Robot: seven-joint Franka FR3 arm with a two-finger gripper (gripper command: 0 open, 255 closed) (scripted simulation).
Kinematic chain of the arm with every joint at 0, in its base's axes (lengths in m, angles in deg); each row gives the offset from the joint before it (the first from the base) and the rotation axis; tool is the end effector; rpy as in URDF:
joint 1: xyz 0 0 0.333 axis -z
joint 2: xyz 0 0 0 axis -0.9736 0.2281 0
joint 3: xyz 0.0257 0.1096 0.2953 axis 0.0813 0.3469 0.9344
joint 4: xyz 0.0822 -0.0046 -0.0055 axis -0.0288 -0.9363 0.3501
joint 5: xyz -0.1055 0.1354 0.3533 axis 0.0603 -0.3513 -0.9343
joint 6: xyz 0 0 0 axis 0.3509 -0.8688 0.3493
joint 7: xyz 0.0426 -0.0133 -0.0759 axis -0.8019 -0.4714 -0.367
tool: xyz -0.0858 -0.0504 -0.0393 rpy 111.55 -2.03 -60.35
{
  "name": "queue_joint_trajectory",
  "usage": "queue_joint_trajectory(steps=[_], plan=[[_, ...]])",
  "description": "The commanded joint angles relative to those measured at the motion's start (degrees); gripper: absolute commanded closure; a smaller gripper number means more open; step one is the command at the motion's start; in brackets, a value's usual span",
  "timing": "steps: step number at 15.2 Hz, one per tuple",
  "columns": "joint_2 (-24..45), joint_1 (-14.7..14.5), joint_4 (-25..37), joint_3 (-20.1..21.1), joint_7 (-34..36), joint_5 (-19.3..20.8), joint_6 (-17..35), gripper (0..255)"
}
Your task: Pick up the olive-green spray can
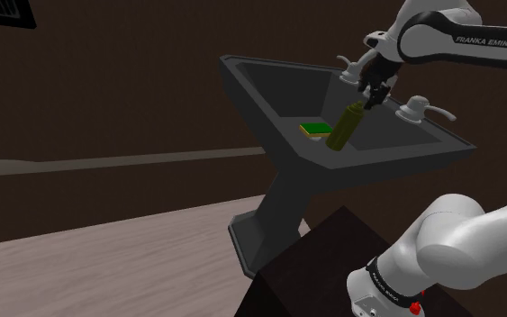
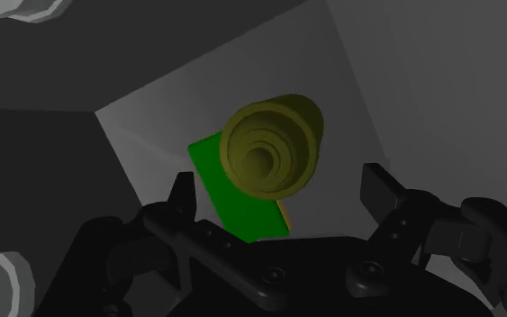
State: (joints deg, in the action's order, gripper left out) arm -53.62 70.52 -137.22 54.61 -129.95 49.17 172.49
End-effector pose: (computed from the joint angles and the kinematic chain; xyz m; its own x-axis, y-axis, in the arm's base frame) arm 0.3754 -0.1918 0.5759 0.6458 0.7557 -0.1088 0.7495 -0.6002 0.2792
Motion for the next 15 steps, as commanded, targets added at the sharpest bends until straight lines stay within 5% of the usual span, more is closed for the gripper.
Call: queue_joint_trajectory(steps=[1, 9, 10, 15], plan=[[0.79, -0.44, -0.24, -1.11, -2.27, 0.77, 2.08, 0], [1.0, 0.03, -4.97, -2.14, -1.0, 2.0, 6.92, 0], [0.91, 0.03, -4.96, -2.08, -0.98, 2.0, 6.8, 255], [0.85, 0.04, -5.01, -2.03, -0.94, 2.0, 6.78, 255]])
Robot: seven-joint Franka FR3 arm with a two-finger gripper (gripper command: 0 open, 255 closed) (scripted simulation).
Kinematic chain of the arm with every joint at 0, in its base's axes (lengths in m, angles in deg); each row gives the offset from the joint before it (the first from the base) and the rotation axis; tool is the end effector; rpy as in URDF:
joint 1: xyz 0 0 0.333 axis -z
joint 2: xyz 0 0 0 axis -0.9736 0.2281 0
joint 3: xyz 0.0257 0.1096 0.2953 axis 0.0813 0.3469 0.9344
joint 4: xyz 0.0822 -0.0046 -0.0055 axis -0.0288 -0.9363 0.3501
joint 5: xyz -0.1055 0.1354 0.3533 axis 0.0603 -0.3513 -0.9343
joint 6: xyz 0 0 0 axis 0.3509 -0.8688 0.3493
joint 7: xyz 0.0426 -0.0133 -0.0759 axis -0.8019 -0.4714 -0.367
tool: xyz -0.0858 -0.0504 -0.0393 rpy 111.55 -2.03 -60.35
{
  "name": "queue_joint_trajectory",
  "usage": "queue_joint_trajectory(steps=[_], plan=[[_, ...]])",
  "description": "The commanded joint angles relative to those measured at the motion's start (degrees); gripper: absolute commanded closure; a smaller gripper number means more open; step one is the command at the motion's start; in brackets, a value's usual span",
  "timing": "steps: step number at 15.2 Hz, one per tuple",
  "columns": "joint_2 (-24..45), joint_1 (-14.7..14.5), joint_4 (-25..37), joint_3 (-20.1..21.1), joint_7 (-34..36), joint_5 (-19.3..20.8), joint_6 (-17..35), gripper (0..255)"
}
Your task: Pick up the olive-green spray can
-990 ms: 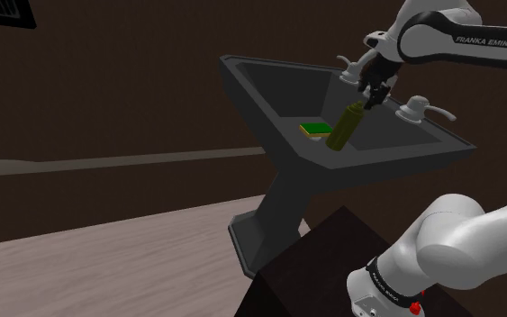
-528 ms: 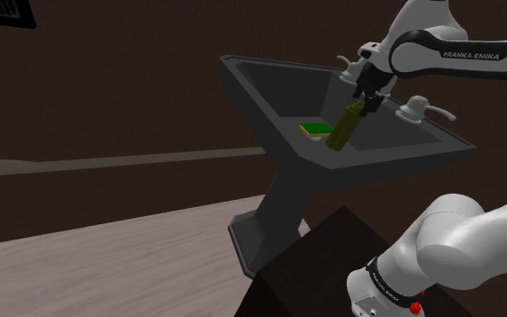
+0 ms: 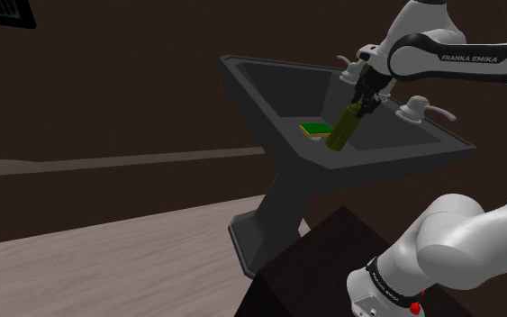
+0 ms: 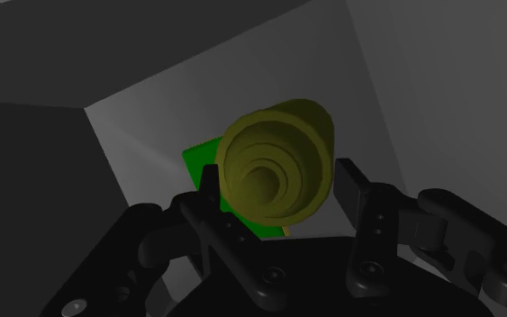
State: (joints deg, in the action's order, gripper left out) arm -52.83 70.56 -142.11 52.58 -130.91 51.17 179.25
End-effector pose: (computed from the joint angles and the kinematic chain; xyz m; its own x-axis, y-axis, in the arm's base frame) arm 0.3796 -0.1968 0.5378 0.6153 0.7794 -0.1181 0.7717 -0.5649 0.2923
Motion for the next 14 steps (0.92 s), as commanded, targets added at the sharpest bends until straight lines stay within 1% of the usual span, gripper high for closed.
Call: queue_joint_trajectory(steps=[1, 4, 14], plan=[[0.09, -0.02, -0.09, -0.03, 0.01, -0.01, 0.03, 255], [0.21, -0.02, -0.07, -0.12, -0.04, 0.0, 0.15, 255], [0.12, -0.72, 7.29, 1.38, -1.98, -1.85, -7.14, 255]])
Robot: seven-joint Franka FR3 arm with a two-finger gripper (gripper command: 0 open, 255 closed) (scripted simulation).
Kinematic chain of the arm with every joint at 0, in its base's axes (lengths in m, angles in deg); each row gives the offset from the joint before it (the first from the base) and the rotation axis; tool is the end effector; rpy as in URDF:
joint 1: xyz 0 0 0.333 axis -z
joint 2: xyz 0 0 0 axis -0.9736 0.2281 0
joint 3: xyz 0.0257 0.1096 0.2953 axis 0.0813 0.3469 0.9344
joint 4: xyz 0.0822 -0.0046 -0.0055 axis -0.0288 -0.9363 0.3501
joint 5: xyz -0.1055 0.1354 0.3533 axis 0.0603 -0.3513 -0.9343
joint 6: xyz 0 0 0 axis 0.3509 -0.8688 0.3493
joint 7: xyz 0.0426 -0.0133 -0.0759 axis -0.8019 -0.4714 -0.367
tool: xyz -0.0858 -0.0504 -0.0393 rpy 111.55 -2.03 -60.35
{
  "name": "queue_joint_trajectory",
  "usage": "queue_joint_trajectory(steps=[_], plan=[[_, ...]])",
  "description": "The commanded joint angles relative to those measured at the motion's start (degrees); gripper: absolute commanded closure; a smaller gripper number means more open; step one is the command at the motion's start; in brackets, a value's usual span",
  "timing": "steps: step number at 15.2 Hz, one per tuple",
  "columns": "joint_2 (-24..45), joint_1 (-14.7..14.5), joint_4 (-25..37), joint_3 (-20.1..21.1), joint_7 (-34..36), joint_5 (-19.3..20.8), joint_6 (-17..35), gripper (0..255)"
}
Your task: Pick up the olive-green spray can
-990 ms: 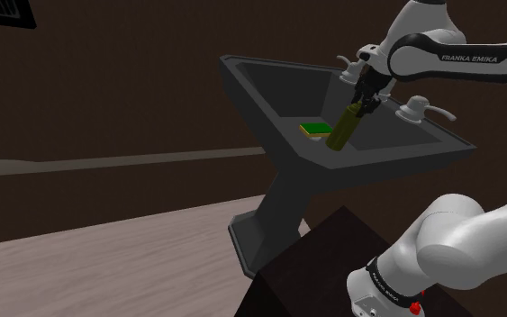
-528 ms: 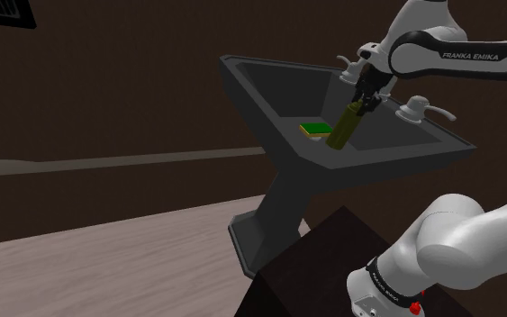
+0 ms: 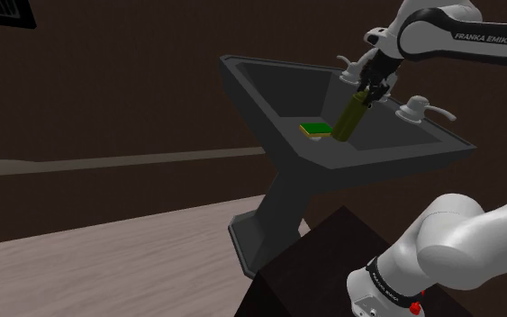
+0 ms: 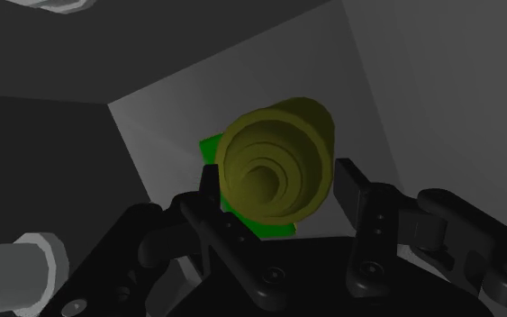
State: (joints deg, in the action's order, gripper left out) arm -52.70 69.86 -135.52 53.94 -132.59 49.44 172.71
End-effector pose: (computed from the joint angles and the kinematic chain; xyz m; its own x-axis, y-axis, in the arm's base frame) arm 0.3808 -0.1962 0.5837 0.6149 0.7794 -0.1196 0.7726 -0.5651 0.2893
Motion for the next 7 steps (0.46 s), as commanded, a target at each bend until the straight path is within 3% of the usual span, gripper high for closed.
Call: queue_joint_trajectory(steps=[1, 7], plan=[[0.06, -0.09, 1.49, 0.15, -0.5, -0.29, -1.31, 255], [0.47, -0.38, 4.9, 0.66, -1.33, -0.99, -4.24, 255]])
